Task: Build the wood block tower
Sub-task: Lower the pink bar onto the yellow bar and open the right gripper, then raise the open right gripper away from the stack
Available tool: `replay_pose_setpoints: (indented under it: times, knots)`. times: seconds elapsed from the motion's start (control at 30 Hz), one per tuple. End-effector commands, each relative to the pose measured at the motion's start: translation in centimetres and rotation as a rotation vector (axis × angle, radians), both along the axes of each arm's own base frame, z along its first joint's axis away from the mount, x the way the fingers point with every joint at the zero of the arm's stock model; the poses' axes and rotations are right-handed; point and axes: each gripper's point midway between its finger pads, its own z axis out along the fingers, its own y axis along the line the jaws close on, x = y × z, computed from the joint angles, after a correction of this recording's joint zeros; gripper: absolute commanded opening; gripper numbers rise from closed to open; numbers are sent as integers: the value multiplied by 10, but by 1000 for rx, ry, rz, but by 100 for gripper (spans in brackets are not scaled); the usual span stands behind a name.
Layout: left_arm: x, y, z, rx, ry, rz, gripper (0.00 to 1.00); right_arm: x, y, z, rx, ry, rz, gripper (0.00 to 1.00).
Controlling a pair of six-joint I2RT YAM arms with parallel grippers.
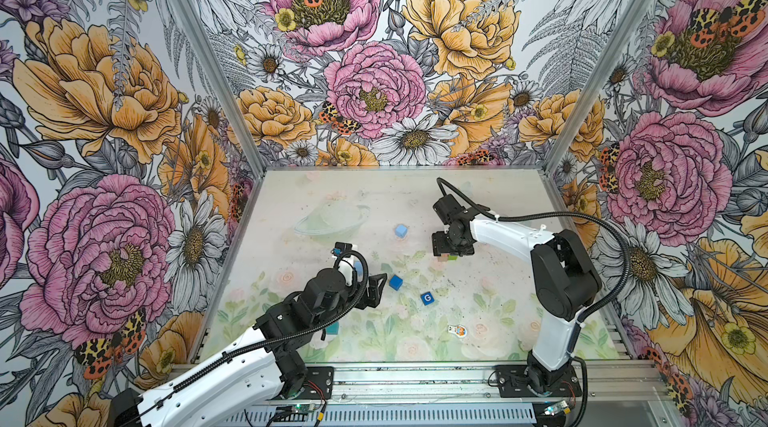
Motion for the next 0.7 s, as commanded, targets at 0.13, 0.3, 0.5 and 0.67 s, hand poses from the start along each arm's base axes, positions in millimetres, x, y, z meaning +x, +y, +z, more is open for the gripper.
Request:
replay_pose_setpoints:
  times: [0.13, 0.3, 0.5, 0.67]
  knots:
    - [-9, 2, 12, -75, -11, -25, 99, -10, -1, 54, 46, -88, -10, 77]
    - [-22, 6, 11, -149, 14, -31, 99, -25, 6, 75, 59, -113, 1, 76]
    - [-44, 12, 11, -231, 27, -59, 99, -49, 26, 97, 59, -144, 39, 76]
    - [-61, 15, 6, -264, 44, -88, 99, -69, 41, 101, 72, -152, 56, 74]
